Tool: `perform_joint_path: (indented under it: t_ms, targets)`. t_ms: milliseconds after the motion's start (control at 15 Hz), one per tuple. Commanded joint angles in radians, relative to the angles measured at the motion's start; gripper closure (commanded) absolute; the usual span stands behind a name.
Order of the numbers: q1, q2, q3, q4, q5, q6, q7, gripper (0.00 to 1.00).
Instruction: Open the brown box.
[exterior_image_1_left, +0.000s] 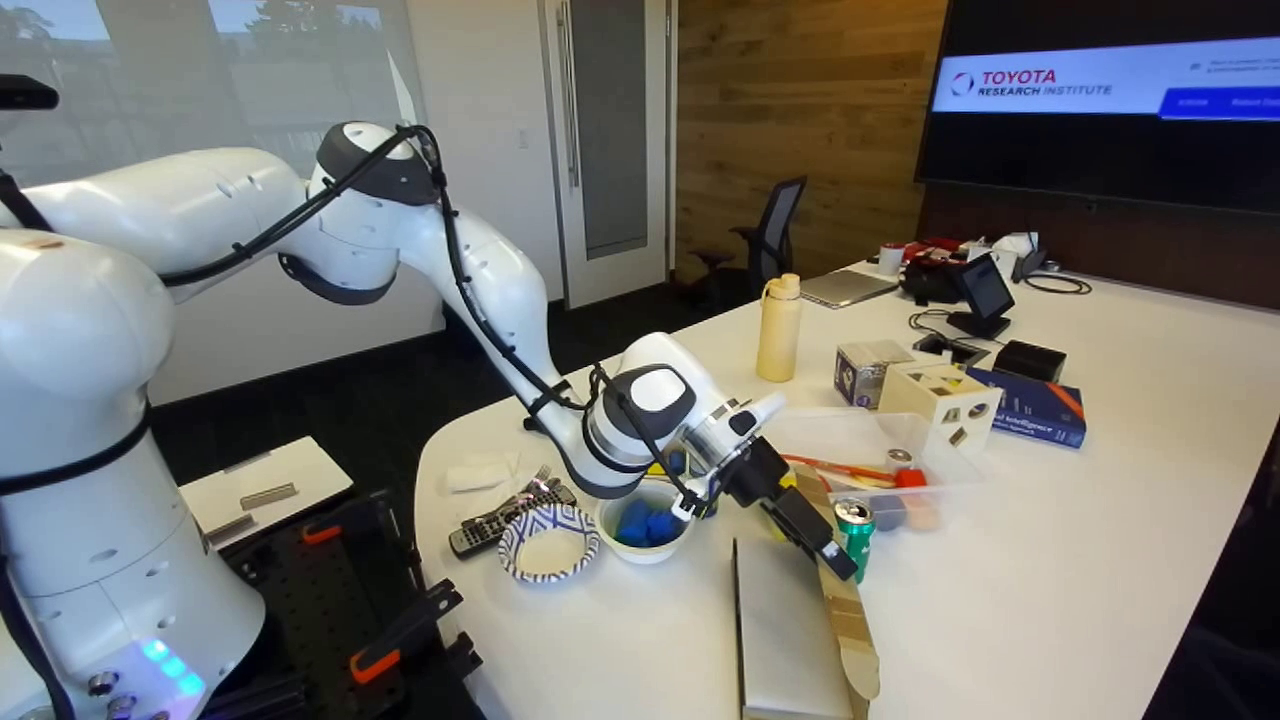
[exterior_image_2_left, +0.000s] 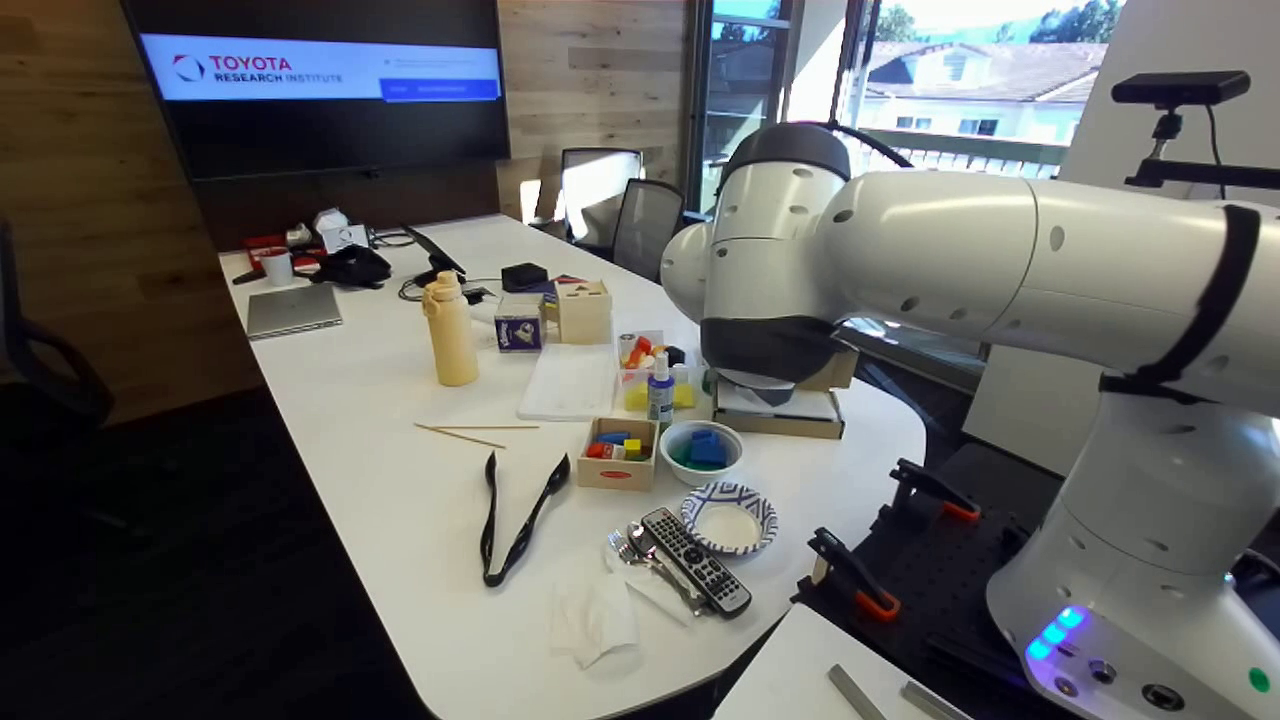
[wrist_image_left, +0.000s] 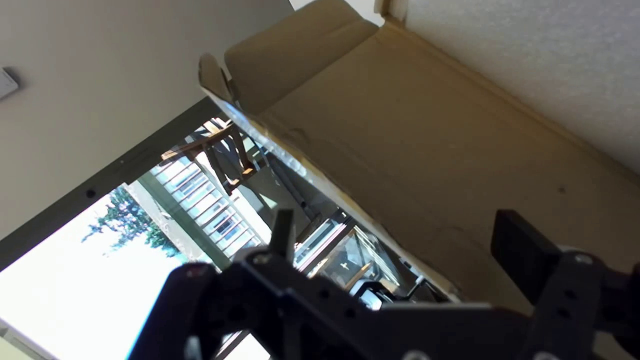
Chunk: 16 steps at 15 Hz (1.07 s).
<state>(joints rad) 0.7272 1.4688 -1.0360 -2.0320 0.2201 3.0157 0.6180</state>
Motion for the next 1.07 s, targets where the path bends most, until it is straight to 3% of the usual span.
perform_joint_path:
  t_ms: [0,400,1000]
  targets:
    - [-0.019,0.0,-0.035,0.047,-0.132,-0.076,0.147,0.0]
    - [-0.11,0.0,-0.015,0.195,-0.308,-0.226,0.303,0.0]
    - [-0.368,-0.05,0.14,0.442,-0.306,-0.32,0.054,0.0]
